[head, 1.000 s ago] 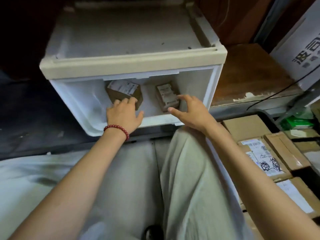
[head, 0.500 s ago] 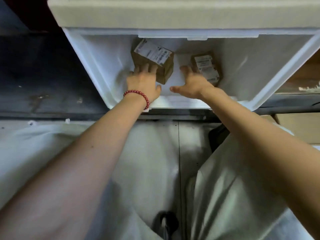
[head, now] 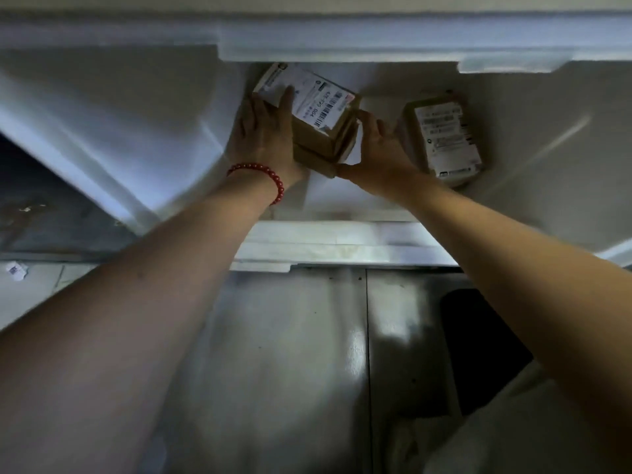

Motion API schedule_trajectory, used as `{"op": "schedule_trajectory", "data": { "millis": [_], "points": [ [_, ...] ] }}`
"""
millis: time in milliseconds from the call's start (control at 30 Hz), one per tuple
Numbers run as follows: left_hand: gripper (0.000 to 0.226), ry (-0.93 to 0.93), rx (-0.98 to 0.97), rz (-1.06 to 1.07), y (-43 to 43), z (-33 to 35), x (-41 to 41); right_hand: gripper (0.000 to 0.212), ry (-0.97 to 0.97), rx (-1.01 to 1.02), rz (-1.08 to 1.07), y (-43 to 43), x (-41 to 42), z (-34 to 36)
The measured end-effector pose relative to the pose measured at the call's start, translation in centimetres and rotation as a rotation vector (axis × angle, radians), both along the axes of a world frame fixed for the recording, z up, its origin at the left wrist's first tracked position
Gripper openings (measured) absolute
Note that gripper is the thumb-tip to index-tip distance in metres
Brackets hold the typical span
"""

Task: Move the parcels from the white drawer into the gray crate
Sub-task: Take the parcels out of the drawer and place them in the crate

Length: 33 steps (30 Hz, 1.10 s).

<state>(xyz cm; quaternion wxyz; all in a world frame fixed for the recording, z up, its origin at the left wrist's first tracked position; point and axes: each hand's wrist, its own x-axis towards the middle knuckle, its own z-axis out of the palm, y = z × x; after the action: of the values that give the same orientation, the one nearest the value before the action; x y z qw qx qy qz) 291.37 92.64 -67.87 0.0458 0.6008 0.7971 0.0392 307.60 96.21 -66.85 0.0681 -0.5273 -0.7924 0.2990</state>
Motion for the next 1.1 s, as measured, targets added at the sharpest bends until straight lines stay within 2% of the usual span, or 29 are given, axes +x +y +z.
{"op": "schedule_trajectory", "data": {
  "millis": [233,333,400,500,633,700,767,867,1000,1100],
  "points": [
    [0.122,-0.126,-0.027,0.079,2.8,0.2,-1.9,0.072,0.098,-0.071,0.012,-0.1,-0.3,0.5],
    [0.098,-0.238,0.033,0.201,2.9,-0.5,-1.5,0.067,0.221,-0.144,-0.055,-0.2,-0.1,0.3],
    [0.097,-0.331,0.037,0.232,2.0,-1.1,-1.5,0.062,0.260,-0.171,-0.122,-0.4,0.5,0.5],
    [0.102,-0.374,0.015,0.227,-0.9,-2.0,-0.6,0.058,0.245,-0.197,-0.164,-1.2,1.8,0.8],
    [0.087,-0.493,0.198,0.248,-4.2,-1.7,1.1,0.054,0.228,-0.195,-0.134,-3.3,3.0,2.2],
    [0.078,-0.553,0.266,0.267,-5.1,0.5,1.6,0.054,0.278,-0.182,-0.138,-4.5,3.3,3.1],
    [0.078,-0.554,0.286,0.258,-6.1,2.7,1.6,0.054,0.374,-0.158,-0.144,-6.0,3.7,4.2],
    [0.081,-0.584,0.277,0.249,-8.7,5.8,2.4,0.052,0.515,-0.148,-0.179,-8.8,5.0,5.5],
    [0.079,-0.750,0.225,0.202,-14.4,7.7,5.2,0.066,0.595,-0.152,-0.214,-13.5,7.5,6.4],
    [0.079,-0.795,0.210,0.240,-18.8,8.1,7.2,0.061,0.606,-0.108,-0.201,-17.9,9.4,7.2]
  ]
}}
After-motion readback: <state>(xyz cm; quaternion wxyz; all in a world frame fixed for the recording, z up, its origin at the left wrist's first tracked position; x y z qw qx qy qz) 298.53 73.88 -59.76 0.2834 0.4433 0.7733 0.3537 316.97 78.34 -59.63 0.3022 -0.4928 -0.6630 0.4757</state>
